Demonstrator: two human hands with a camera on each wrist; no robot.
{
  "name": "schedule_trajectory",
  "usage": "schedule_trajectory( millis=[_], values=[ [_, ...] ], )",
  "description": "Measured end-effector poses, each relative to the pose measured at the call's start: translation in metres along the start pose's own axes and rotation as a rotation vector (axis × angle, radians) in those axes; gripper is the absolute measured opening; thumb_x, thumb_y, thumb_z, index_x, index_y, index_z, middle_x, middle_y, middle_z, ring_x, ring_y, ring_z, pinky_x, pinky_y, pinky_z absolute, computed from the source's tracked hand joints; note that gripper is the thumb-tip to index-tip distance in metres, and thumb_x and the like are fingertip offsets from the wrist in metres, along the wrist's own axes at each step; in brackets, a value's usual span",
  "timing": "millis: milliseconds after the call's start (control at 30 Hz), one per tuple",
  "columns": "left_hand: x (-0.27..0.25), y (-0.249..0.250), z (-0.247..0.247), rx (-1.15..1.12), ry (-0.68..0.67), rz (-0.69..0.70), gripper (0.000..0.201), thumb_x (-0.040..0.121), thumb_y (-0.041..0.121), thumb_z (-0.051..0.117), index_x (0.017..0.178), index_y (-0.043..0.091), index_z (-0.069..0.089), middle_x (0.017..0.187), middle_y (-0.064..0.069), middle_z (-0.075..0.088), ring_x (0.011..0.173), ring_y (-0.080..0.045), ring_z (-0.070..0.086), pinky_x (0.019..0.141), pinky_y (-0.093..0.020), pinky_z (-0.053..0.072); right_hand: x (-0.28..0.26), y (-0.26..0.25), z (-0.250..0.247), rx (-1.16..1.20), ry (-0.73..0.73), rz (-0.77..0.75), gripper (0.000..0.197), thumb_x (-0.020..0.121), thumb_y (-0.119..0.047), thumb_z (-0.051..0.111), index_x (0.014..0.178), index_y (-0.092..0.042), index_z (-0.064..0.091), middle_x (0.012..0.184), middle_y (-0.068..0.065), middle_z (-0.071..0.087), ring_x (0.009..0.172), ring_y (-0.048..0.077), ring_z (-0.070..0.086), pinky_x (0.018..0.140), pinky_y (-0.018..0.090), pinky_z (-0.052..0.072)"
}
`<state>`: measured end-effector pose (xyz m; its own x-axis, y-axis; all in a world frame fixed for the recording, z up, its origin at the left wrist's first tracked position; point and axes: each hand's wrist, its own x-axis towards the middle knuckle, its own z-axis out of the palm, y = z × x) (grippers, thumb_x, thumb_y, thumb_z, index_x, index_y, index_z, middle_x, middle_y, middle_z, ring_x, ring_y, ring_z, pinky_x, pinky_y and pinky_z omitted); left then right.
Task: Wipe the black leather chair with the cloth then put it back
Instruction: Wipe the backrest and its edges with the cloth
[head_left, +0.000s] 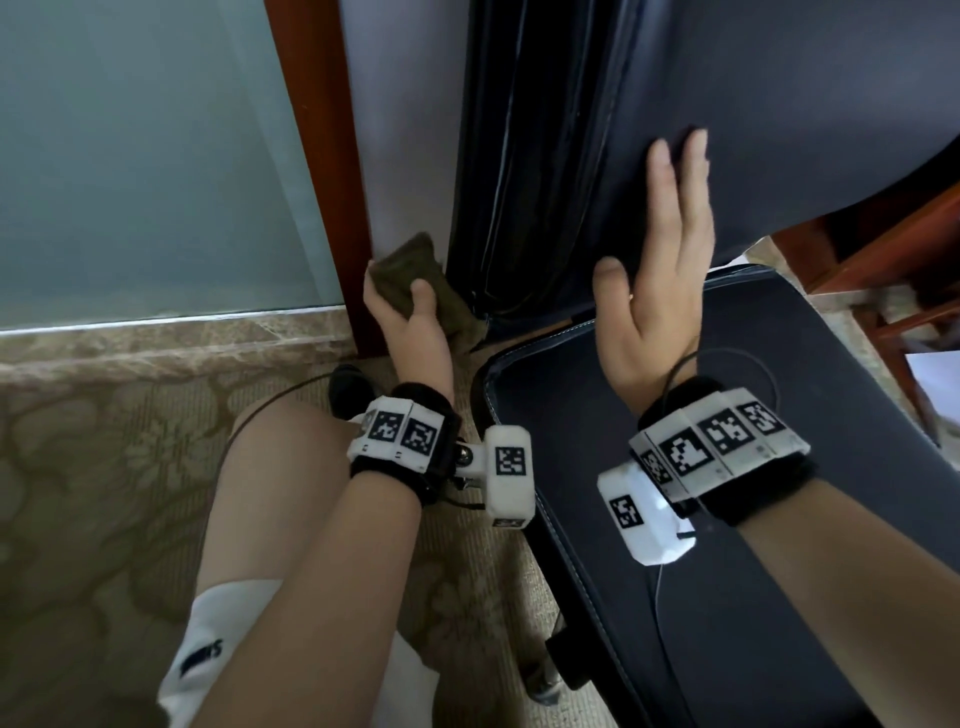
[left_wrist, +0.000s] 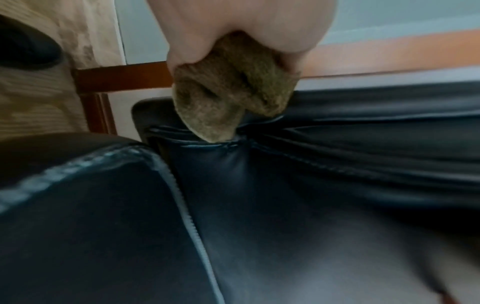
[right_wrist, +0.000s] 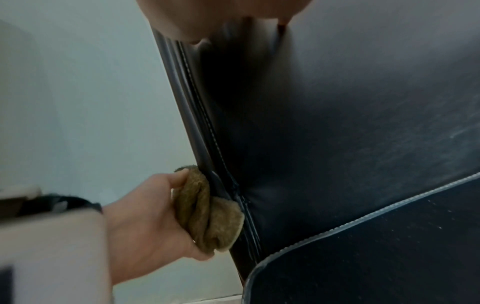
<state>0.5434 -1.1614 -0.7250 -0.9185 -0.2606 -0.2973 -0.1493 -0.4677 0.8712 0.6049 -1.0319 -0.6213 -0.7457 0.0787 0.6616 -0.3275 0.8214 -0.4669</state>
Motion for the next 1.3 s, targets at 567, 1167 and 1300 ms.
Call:
schedule_trajectory(
  millis=[567,1167,1300],
  values=[
    [0.063,-0.089,-0.031,-0.058,-0.19,-0.459,0.109,0.051,0.078,0.071,0.143,0.031,0.036,0.138,-0.002,0.051,0.122,-0.021,0.053,0.107,-0.043,0.037,-0.002,0.009,0.017,-0.031,0.079,-0.028,0.065,0.075,-0.002,0.041,0.137,-0.002,0.019,0.143,0.036,0.015,0.136,0.041,0.013,0.116,0.037,0.011],
    [0.036,-0.042,-0.038,-0.128,-0.145,-0.397,0.085,0.065,0.063,0.063,0.136,0.018,0.048,0.126,-0.009,0.06,0.114,-0.026,0.058,0.103,-0.047,0.042,-0.005,0.007,0.011,-0.063,0.053,-0.033,0.067,0.077,-0.005,0.045,0.139,-0.004,0.019,0.146,0.024,0.011,0.137,0.04,0.011,0.117,0.031,0.008],
    [0.015,-0.003,-0.019,-0.102,-0.078,-0.224,0.072,0.074,0.058,0.052,0.135,0.018,0.049,0.124,-0.006,0.061,0.112,-0.022,0.059,0.1,-0.043,0.045,-0.005,0.006,0.006,-0.084,0.007,-0.021,0.073,0.075,-0.011,0.05,0.141,-0.008,0.017,0.147,0.018,0.01,0.138,0.038,0.011,0.116,0.026,0.007]
  ],
)
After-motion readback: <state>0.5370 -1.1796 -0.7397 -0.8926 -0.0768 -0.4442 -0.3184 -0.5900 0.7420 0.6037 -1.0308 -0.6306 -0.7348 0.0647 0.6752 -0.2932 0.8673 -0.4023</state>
